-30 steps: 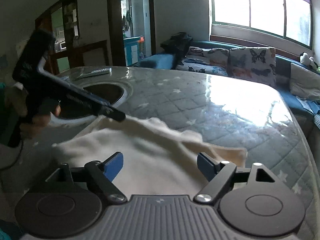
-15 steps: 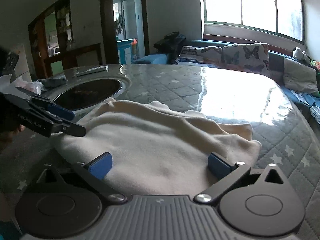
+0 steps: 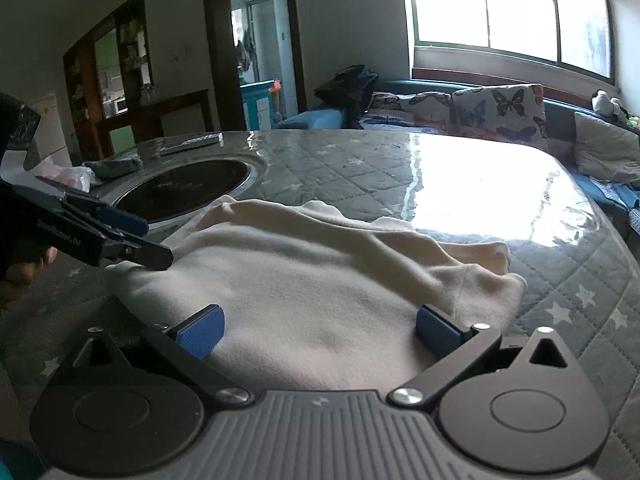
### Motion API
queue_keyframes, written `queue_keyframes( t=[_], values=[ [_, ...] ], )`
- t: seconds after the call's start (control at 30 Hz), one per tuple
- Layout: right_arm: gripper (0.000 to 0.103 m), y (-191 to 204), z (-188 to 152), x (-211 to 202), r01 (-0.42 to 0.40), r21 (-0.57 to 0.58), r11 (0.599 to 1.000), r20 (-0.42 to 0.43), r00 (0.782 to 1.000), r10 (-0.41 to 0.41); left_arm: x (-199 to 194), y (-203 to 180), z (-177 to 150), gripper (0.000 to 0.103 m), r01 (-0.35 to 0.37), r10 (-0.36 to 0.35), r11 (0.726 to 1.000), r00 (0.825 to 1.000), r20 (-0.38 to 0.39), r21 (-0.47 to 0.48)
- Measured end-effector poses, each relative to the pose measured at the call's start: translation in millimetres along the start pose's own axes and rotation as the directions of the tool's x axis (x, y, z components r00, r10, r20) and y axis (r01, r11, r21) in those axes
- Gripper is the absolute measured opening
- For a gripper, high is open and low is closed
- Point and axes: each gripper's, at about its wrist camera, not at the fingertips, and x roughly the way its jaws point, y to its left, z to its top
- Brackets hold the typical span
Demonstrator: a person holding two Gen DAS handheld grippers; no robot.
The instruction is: Fold clothes
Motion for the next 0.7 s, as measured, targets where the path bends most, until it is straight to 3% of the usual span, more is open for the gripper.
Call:
queue_keyframes(
  t=[0.13,0.33,0.6,0.7],
  values=[
    [0.103,-4.5,8.5,-9.8,0.034,0.022,0.999,0.057,0.998,-0.035,-0.4,-0.2,0.9,0.097,-0.004,0.004,1.0,1.0,-0.005,-0.006],
    [0.103,-29.4,7.5,8.6,0.074,0.077,0.994,-0.03,0.997,-0.072,0.9,-0.3,1.0,0.101,-0.007,0.006,1.0,1.0,-0.018,-0.023],
    [0.103,-9.5,14.2,-3.0,0.07,0.015,0.997,0.007,0.998,-0.07,-2.4,5.8,-1.1,0.103,-0.017,0.016,0.998,1.0,-0.023,-0.059],
    [0.103,-7.2,7.0,8.0,0.112,0.01,0.994,-0.027,0.993,-0.112,-4.1,10.2,-3.0,0.103,-0.026,0.024,0.996,0.999,-0.024,-0.08]
  ],
)
